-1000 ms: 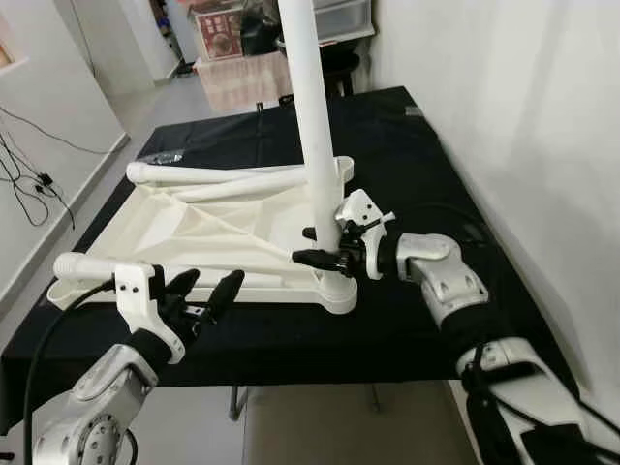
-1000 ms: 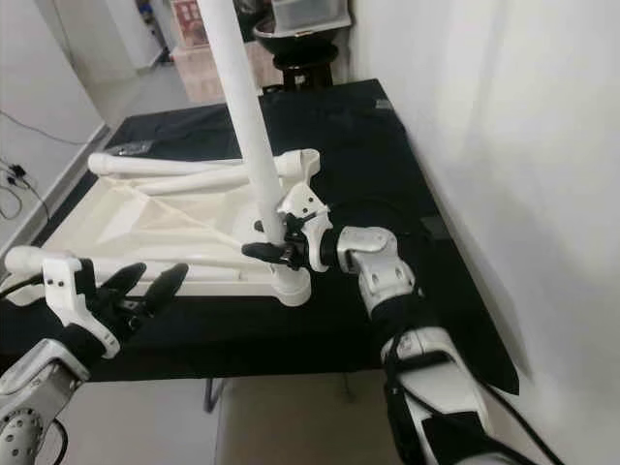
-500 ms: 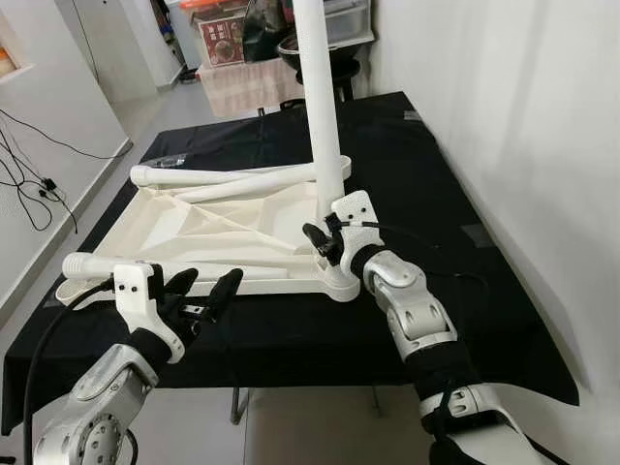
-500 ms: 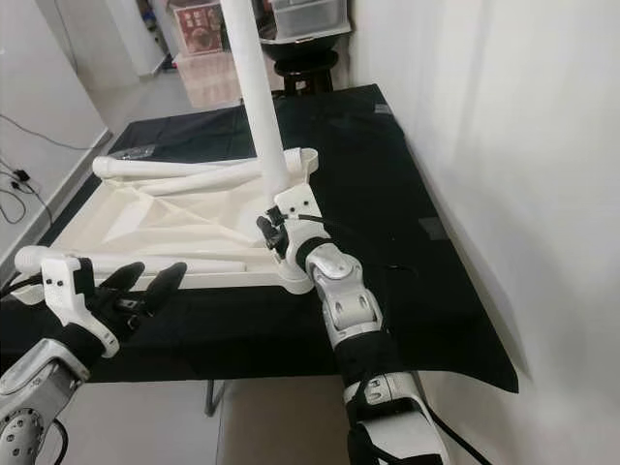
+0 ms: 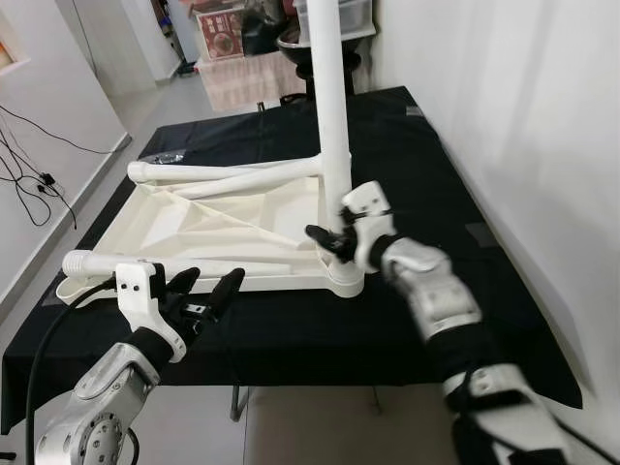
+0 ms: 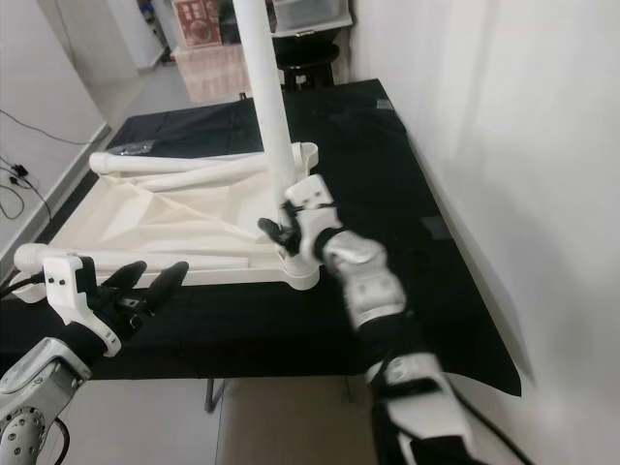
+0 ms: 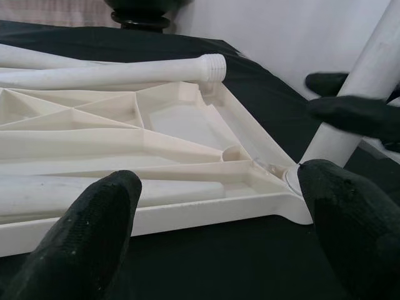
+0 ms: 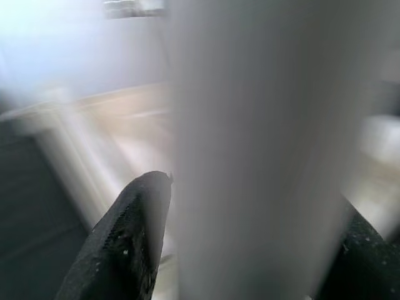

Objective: Building children table

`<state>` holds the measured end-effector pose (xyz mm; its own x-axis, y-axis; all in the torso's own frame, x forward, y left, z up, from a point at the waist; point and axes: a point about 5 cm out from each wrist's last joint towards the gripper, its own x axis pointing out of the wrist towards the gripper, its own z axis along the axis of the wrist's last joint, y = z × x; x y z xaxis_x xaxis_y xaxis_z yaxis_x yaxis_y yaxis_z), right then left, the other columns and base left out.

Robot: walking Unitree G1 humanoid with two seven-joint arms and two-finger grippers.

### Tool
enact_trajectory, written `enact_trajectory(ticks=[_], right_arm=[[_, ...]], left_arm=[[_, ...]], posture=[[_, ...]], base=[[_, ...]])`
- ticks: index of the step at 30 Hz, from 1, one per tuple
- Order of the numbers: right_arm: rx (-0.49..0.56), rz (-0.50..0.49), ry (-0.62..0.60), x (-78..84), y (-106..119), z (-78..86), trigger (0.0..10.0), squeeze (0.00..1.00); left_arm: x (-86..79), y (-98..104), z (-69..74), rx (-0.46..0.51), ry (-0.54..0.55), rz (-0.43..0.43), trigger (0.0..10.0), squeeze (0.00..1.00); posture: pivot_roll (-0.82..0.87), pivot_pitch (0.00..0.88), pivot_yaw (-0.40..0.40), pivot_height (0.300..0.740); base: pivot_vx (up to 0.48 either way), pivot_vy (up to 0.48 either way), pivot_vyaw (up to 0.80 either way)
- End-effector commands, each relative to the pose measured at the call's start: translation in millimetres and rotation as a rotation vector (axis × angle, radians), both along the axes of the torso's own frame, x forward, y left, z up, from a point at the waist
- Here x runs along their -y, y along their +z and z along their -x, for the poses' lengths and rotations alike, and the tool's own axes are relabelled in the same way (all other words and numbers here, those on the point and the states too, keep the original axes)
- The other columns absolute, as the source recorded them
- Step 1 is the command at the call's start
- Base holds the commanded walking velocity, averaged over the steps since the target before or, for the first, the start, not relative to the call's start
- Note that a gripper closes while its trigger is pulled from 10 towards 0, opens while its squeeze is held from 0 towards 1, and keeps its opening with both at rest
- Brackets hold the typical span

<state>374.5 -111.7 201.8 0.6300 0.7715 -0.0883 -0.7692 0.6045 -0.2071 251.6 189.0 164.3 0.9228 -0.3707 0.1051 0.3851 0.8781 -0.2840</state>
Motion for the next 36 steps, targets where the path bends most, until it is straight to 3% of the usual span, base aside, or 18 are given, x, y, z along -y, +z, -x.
enact_trajectory(ticks=[1,4,12,13,24,26,27,28,29,30,34,36], right_arm=[[-0.033,0.026,0.148,-9.7,-8.5,5.7,10.0,0.00],[-0.129,0.065,0.294,-4.4,-16.7,10.6,10.0,0.00],[-0.154,0.052,0.292,-5.5,-15.2,6.1,10.0,0.00],[-0.163,0.051,0.281,-7.1,-14.9,3.2,0.0,0.00],[-0.148,0.047,0.232,3.8,-21.7,0.6,0.0,0.00],[-0.177,0.070,0.090,5.2,-43.6,14.9,0.0,0.00],[-0.193,0.068,-0.086,-1.6,-53.9,20.7,0.0,0.00],[-0.193,0.068,-0.086,-1.6,-53.9,20.7,0.0,0.00],[-0.190,0.008,-0.378,-3.6,-56.8,23.1,0.0,0.00],[-0.150,0.018,-0.439,-16.2,-58.7,37.9,0.0,0.00],[-0.111,0.022,-0.462,-21.1,-56.1,41.1,0.0,0.00],[-0.083,0.045,-0.430,-21.3,-55.6,31.0,0.0,0.00]], left_arm=[[-4.2,-4.6,1.0,-0.015,0.020,-0.008,10.0,0.00],[-3.8,-4.6,2.3,-0.016,0.020,-0.009,10.0,0.00],[-3.1,-5.2,3.5,-0.019,0.018,-0.008,10.0,0.00],[-2.3,-5.8,4.1,-0.020,0.017,-0.008,10.0,0.00],[0.9,-9.3,5.3,-0.022,0.014,0.000,10.0,0.00],[-0.1,-10.5,6.7,-0.024,0.014,0.001,10.0,0.00],[-1.7,-10.5,7.1,-0.025,0.014,0.001,10.0,0.00],[-1.7,-10.5,7.1,-0.025,0.014,0.001,10.0,0.00],[-3.4,-10.1,7.0,-0.026,0.013,0.001,10.0,0.00],[-4.1,-9.9,6.6,-0.029,0.010,0.000,10.0,0.00],[-4.9,-10.2,6.0,-0.033,0.007,-0.003,10.0,0.00],[-4.9,-10.5,5.0,-0.039,-0.004,-0.011,10.0,0.00]], posture=[[0.00,0.050,0.125,0.740],[0.01,0.053,0.123,0.740],[0.01,0.053,0.114,0.740],[0.01,0.048,0.107,0.740],[-0.02,0.032,0.086,0.740],[-0.03,0.028,0.085,0.740],[-0.03,0.031,0.092,0.740],[-0.03,0.031,0.092,0.740],[-0.04,0.041,0.107,0.740],[-0.04,0.045,0.127,0.740],[-0.05,0.034,0.137,0.740],[-0.04,0.033,0.124,0.740]], base=[[0.000,0.000,0.00],[0.000,0.000,0.00],[0.000,0.000,0.00],[0.000,0.000,0.00],[0.000,0.000,0.00],[0.000,0.000,0.00],[0.000,0.000,0.00],[0.000,0.000,0.00],[0.000,0.000,0.00],[0.000,0.000,0.00],[0.000,0.000,0.00],[0.000,0.000,0.00]])
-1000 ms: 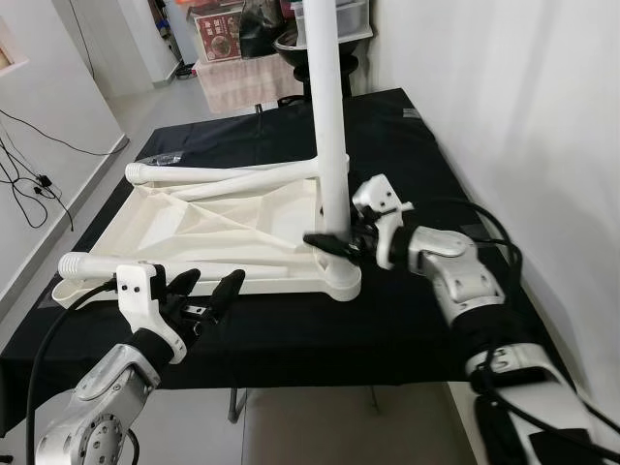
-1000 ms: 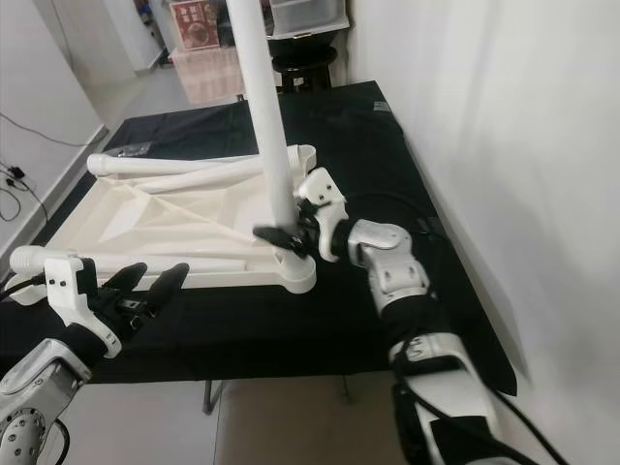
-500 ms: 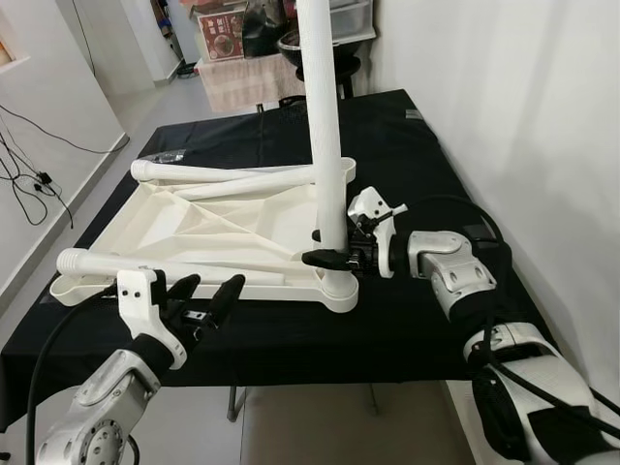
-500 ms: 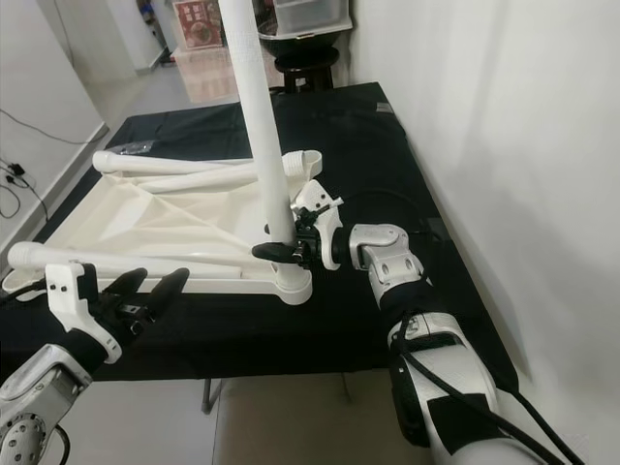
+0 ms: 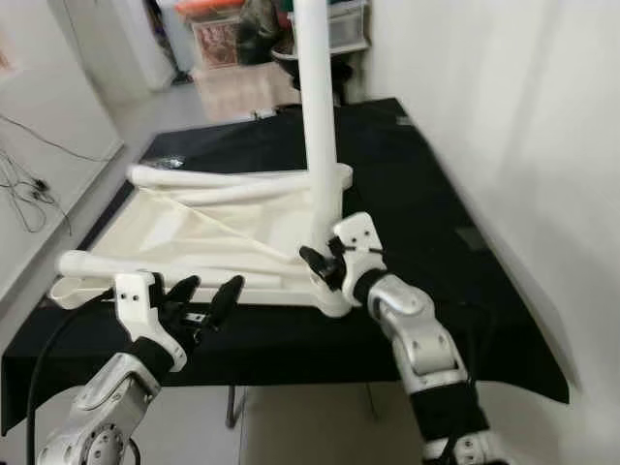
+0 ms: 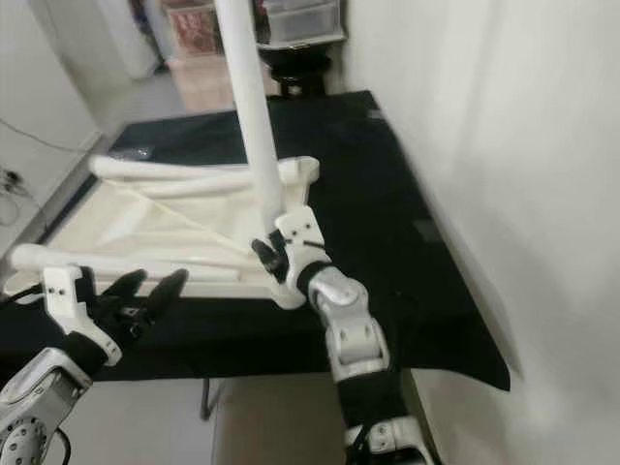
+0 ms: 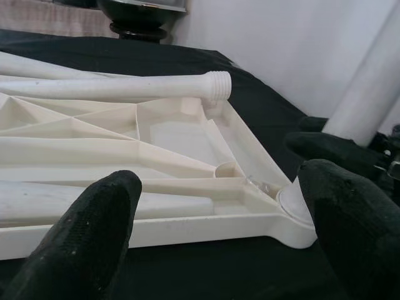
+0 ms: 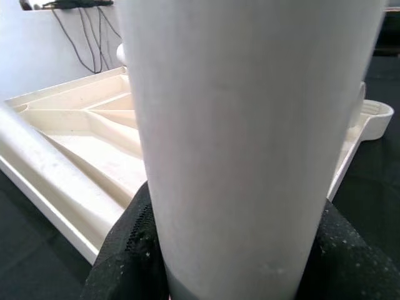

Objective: Building children table

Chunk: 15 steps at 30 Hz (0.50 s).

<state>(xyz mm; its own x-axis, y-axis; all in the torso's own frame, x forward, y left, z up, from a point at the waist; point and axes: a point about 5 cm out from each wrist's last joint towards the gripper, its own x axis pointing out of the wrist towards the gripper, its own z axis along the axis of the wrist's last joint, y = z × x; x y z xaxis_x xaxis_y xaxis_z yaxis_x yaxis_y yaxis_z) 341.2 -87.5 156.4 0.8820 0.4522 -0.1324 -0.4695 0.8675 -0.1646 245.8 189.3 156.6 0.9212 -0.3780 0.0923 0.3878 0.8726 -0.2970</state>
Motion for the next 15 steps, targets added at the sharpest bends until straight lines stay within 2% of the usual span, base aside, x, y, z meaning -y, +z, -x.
enact_trajectory(ticks=[1,5,6,7,8,11,13,14,15], right_arm=[[-0.029,0.048,-0.011,3.1,-10.4,-4.6,0.0,0.00],[-0.018,0.060,-0.007,0.9,-7.5,-7.7,0.0,0.00],[-0.012,0.057,0.006,-1.0,-2.6,-7.5,10.0,0.78],[-0.012,0.057,0.006,-1.0,-2.6,-7.5,10.0,0.78],[-0.014,0.048,0.029,-2.8,0.2,-7.2,10.0,1.00],[-0.014,0.042,0.041,-7.0,6.2,-4.3,10.0,1.00],[0.017,0.023,0.149,-11.0,14.0,-9.3,10.0,1.00],[0.039,0.000,0.259,-11.4,20.5,-16.0,10.0,1.00],[0.039,0.000,0.259,-11.4,20.5,-16.0,10.0,1.00]], left_arm=[[-4.5,-2.7,-0.8,-0.021,0.003,-0.019,10.0,0.00],[-5.9,-2.3,-0.9,-0.014,0.028,-0.016,10.0,0.00],[-6.1,-2.1,-1.1,-0.012,0.035,-0.019,10.0,0.00],[-6.1,-2.1,-1.1,-0.012,0.035,-0.019,10.0,0.00],[-5.8,-2.2,-1.1,-0.013,0.031,-0.019,10.0,0.00],[-4.9,-2.2,-1.3,-0.015,0.021,-0.019,10.0,0.00],[-3.6,-2.1,-1.5,-0.015,0.016,-0.017,10.0,0.00],[-3.0,-2.2,-1.6,-0.013,0.016,-0.015,10.0,0.00],[-3.0,-2.2,-1.6,-0.013,0.016,-0.015,10.0,0.00]], posture=[[-0.04,0.033,0.124,0.740],[-0.04,0.032,0.125,0.740],[-0.03,0.030,0.125,0.740],[-0.03,0.030,0.125,0.740],[-0.03,0.031,0.129,0.740],[-0.03,0.032,0.131,0.740],[-0.03,0.032,0.128,0.740],[-0.03,0.030,0.122,0.740],[-0.03,0.030,0.122,0.740]], base=[[0.000,0.000,0.00],[0.000,0.000,0.00],[0.000,0.000,0.00],[0.000,0.000,0.00],[0.000,0.000,0.00],[0.000,0.000,0.00],[0.000,0.000,0.00],[0.000,0.000,0.00],[0.000,0.000,0.00]])
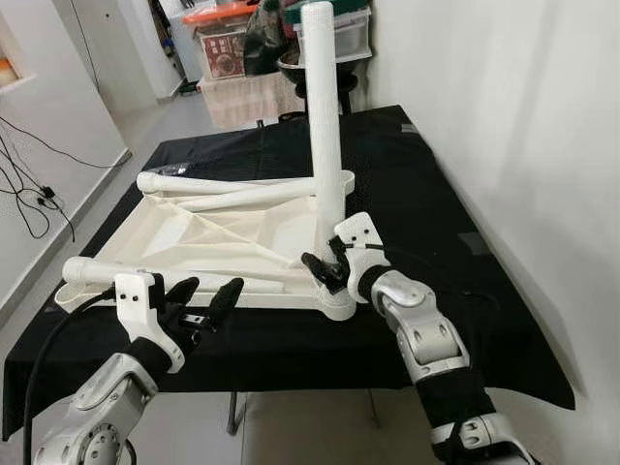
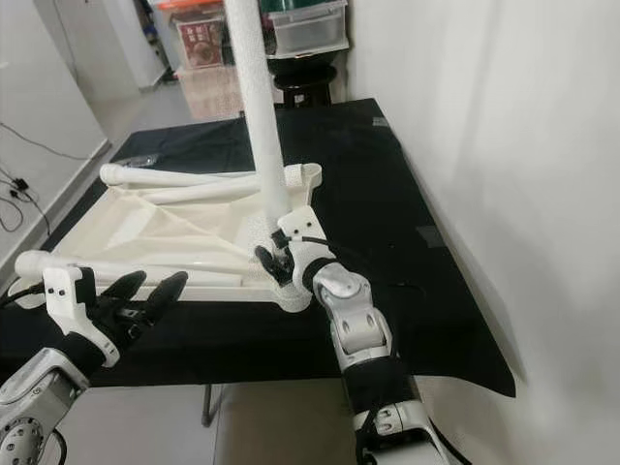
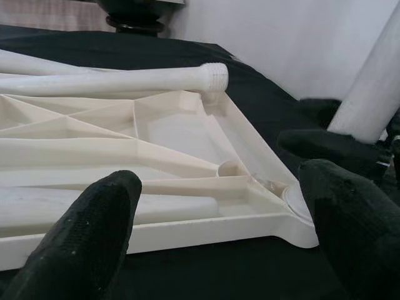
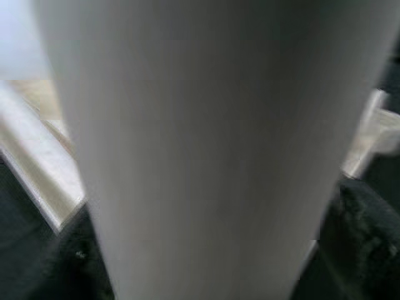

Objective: Building children table

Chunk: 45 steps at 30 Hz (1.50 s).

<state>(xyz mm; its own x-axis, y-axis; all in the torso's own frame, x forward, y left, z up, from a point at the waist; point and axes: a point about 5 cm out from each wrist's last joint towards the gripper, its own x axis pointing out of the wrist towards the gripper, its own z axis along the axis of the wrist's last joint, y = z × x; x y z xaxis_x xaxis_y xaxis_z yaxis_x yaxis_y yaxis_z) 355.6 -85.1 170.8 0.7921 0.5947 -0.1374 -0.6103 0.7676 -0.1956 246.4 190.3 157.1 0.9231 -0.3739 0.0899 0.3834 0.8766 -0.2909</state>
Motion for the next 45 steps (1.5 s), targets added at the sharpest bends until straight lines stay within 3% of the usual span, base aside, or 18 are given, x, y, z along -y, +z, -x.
enact_trajectory(ticks=[1,4,5,6,7,11,15,16,17,18,29,32,34,36,37,38,40,45], right_arm=[[0.017,-0.045,0.153,-10.0,7.8,-3.0,10.0,1.00],[0.011,-0.054,0.196,-10.5,8.7,-3.5,10.0,1.00],[0.011,-0.051,0.249,-10.4,9.3,-3.7,10.0,0.27],[0.011,-0.051,0.249,-10.4,9.3,-3.7,10.0,0.27],[-0.002,-0.027,0.336,-9.3,8.2,-3.9,10.0,0.00],[-0.056,0.003,0.446,-2.3,10.2,-11.8,10.0,0.00],[-0.078,-0.026,0.447,0.1,15.2,-17.6,10.0,0.00],[-0.086,-0.029,0.444,1.5,16.5,-19.9,4.9,0.00],[-0.086,-0.029,0.444,1.5,16.5,-19.9,4.9,0.00],[-0.089,-0.029,0.446,2.6,17.0,-21.7,0.0,0.00],[-0.099,0.015,0.467,13.8,13.8,-23.1,0.0,0.00],[-0.102,0.071,0.324,26.9,2.4,-20.7,0.0,0.00],[-0.066,-0.058,-0.242,27.1,-8.2,-15.6,0.0,0.00],[-0.066,-0.058,-0.242,27.1,-8.2,-15.6,0.0,0.00],[-0.084,-0.070,-0.305,12.9,-19.7,6.7,0.0,0.00],[-0.034,-0.030,-0.262,-3.7,-18.8,18.8,0.0,0.00],[-0.032,-0.052,-0.131,-18.4,-15.0,17.8,0.0,0.00],[0.002,-0.029,-0.097,-18.6,-7.2,-1.5,0.0,0.00]], left_arm=[[-1.9,-2.8,-0.9,-0.012,0.012,-0.007,10.0,0.00],[-1.8,-2.9,-1.0,-0.012,0.013,-0.007,10.0,0.00],[-1.5,-3.1,-0.9,-0.012,0.014,-0.007,10.0,0.00],[-1.5,-3.1,-0.9,-0.012,0.014,-0.007,10.0,0.00],[-1.3,-3.3,-0.6,-0.011,0.014,-0.006,10.0,0.00],[-0.4,-4.1,0.5,-0.012,0.013,-0.005,10.0,0.00],[0.2,-4.4,1.0,-0.013,0.012,-0.004,10.0,0.00],[0.4,-4.4,1.1,-0.013,0.012,-0.003,10.0,0.00],[0.4,-4.4,1.1,-0.013,0.012,-0.003,10.0,0.00],[0.6,-4.4,1.1,-0.013,0.011,-0.003,10.0,0.00],[1.6,-4.0,1.3,-0.010,0.012,0.001,10.0,0.00],[1.8,-3.4,1.4,-0.005,0.014,0.005,10.0,0.00],[0.1,-2.6,1.6,-0.002,0.016,0.006,10.0,0.00],[0.1,-2.6,1.6,-0.002,0.016,0.006,10.0,0.00],[-0.2,-1.5,1.2,-0.001,0.013,0.008,10.0,0.00],[-0.2,-1.5,0.6,-0.002,0.010,0.006,10.0,0.00],[0.2,-1.6,0.1,-0.004,0.008,0.009,10.0,0.00],[0.7,-0.7,-0.3,0.001,0.013,0.013,10.0,0.00]], posture=[[-0.03,0.030,0.120,0.740],[-0.03,0.028,0.117,0.740],[-0.02,0.026,0.115,0.740],[-0.02,0.026,0.115,0.740],[-0.02,0.023,0.112,0.740],[-0.02,0.021,0.110,0.740],[-0.02,0.020,0.108,0.740],[-0.02,0.022,0.106,0.740],[-0.02,0.022,0.106,0.740],[-0.02,0.023,0.107,0.740],[-0.03,0.026,0.101,0.740],[-0.04,0.039,0.094,0.740],[-0.05,0.047,0.096,0.740],[-0.05,0.047,0.096,0.740],[-0.06,0.058,0.120,0.740],[-0.07,0.052,0.128,0.740],[-0.08,0.049,0.133,0.740],[-0.08,0.054,0.122,0.740]], base=[[0.000,0.000,0.00],[0.000,0.000,0.00],[0.000,0.000,0.00],[0.000,0.000,0.00],[0.000,0.000,0.00],[0.000,0.000,0.00],[0.000,0.000,0.00],[0.000,0.000,0.00],[0.000,0.000,0.00],[0.000,0.000,0.00],[0.000,0.000,0.00],[0.000,0.000,0.00],[0.000,0.000,0.00],[0.000,0.000,0.00],[0.000,0.000,0.00],[0.000,0.000,0.00],[0.000,0.000,0.00],[0.000,0.000,0.00]])
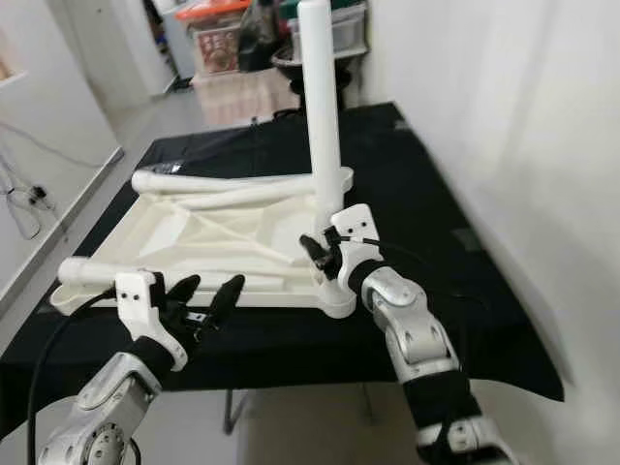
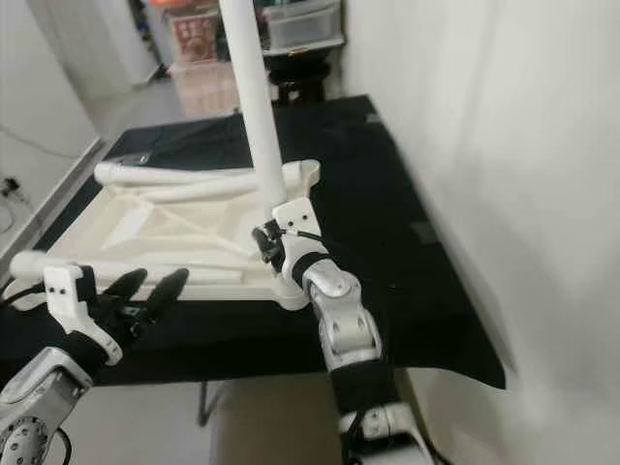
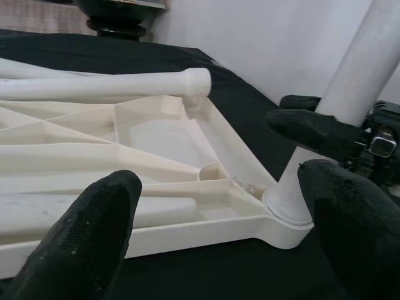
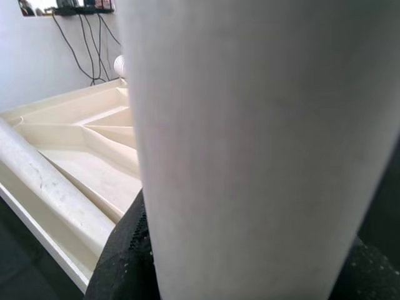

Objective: Building children table

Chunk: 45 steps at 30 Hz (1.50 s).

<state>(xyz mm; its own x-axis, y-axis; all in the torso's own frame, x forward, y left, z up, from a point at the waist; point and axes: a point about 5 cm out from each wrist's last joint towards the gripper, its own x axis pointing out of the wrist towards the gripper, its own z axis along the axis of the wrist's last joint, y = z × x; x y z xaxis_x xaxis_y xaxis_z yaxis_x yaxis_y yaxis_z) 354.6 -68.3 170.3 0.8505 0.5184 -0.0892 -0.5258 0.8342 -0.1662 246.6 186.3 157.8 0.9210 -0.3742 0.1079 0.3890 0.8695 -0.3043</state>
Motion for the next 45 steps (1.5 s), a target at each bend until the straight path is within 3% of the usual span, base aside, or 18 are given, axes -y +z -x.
enact_trajectory(ticks=[1,2,3,4,5,6,17,18,20,25,26,27,28,29,30,32,40,45], right_arm=[[-0.022,0.023,0.004,-1.8,-6.7,-2.6,0.0,0.00],[-0.018,0.037,-0.026,-0.3,-4.6,-4.2,8.2,0.00],[-0.018,0.037,-0.026,-0.3,-4.6,-4.2,8.2,0.00],[-0.019,0.050,-0.068,0.1,-2.4,-2.5,10.0,0.00],[-0.019,0.050,-0.068,0.1,-2.4,-2.5,10.0,0.00],[-0.030,0.037,-0.038,-1.6,-0.7,-1.3,10.0,1.00],[-0.015,0.002,0.397,-2.2,10.1,1.4,10.0,1.00],[-0.037,0.036,0.533,3.1,9.0,-0.6,10.0,0.00],[-0.089,0.082,0.658,11.5,9.8,-7.4,10.0,0.00],[-0.125,0.078,0.665,12.0,12.9,-14.4,10.0,0.00],[-0.131,0.084,0.663,12.2,13.5,-16.3,4.8,0.00],[-0.131,0.084,0.663,12.2,13.5,-16.3,4.8,0.00],[-0.132,0.088,0.660,12.3,14.4,-17.8,2.7,0.00],[-0.132,0.088,0.660,12.3,14.4,-17.8,2.7,0.00],[-0.137,0.077,0.660,12.9,15.6,-19.3,0.9,0.00],[-0.139,0.071,0.650,15.3,16.6,-21.4,0.0,0.00],[-0.135,0.118,0.566,29.9,8.8,-24.7,0.0,0.00],[-0.147,0.133,0.303,35.6,-16.4,-13.7,0.0,0.00]], left_arm=[[-3.3,-1.3,-0.1,-0.010,0.015,-0.007,10.0,0.00],[-3.8,-1.0,-0.1,-0.007,0.024,-0.008,10.0,0.00],[-3.8,-1.0,-0.1,-0.007,0.024,-0.008,10.0,0.00],[-4.1,-0.8,-0.1,-0.006,0.030,-0.009,10.0,0.00],[-4.1,-0.8,-0.1,-0.006,0.030,-0.009,10.0,0.00],[-4.5,-0.7,0.0,-0.008,0.028,-0.013,10.0,0.00],[-4.2,-0.6,-0.5,-0.012,0.022,-0.019,10.0,0.00],[-3.7,-0.8,-0.9,-0.011,0.023,-0.018,10.0,0.00],[-2.8,-1.1,-1.0,-0.011,0.022,-0.018,10.0,0.00],[-1.9,-1.2,-0.7,-0.011,0.020,-0.017,10.0,0.00],[-1.7,-1.1,-0.6,-0.011,0.020,-0.016,10.0,0.00],[-1.7,-1.1,-0.6,-0.011,0.020,-0.016,10.0,0.00],[-1.5,-1.1,-0.7,-0.010,0.020,-0.016,10.0,0.00],[-1.5,-1.1,-0.7,-0.010,0.020,-0.016,10.0,0.00],[-1.3,-1.0,-0.7,-0.010,0.019,-0.016,10.0,0.00],[-1.0,-0.8,-0.6,-0.010,0.019,-0.016,10.0,0.00],[-0.9,-0.7,-0.1,-0.009,0.019,-0.014,10.0,0.00],[-3.6,-0.3,0.0,-0.008,0.021,-0.013,10.0,0.00]], posture=[[-0.08,0.054,0.122,0.740],[-0.06,0.051,0.121,0.740],[-0.06,0.051,0.121,0.740],[-0.06,0.051,0.121,0.740],[-0.06,0.051,0.121,0.740],[-0.06,0.053,0.131,0.740],[-0.04,0.041,0.127,0.740],[-0.04,0.032,0.124,0.740],[-0.03,0.032,0.119,0.740],[-0.03,0.028,0.112,0.740],[-0.02,0.029,0.112,0.740],[-0.02,0.029,0.112,0.740],[-0.02,0.030,0.112,0.740],[-0.02,0.030,0.112,0.740],[-0.02,0.030,0.110,0.740],[-0.02,0.032,0.109,0.740],[-0.04,0.040,0.106,0.740],[-0.05,0.054,0.108,0.740]], base=[[0.000,0.000,0.00],[0.000,0.000,0.00],[0.000,0.000,0.00],[0.000,0.000,0.00],[0.000,0.000,0.00],[0.000,0.000,0.00],[0.000,0.000,0.00],[0.000,0.000,0.00],[0.000,0.000,0.00],[0.000,0.000,0.00],[0.000,0.000,0.00],[0.000,0.000,0.00],[0.000,0.000,0.00],[0.000,0.000,0.00],[0.000,0.000,0.00],[0.000,0.000,0.00],[0.000,0.000,0.00],[0.000,0.000,0.00]])
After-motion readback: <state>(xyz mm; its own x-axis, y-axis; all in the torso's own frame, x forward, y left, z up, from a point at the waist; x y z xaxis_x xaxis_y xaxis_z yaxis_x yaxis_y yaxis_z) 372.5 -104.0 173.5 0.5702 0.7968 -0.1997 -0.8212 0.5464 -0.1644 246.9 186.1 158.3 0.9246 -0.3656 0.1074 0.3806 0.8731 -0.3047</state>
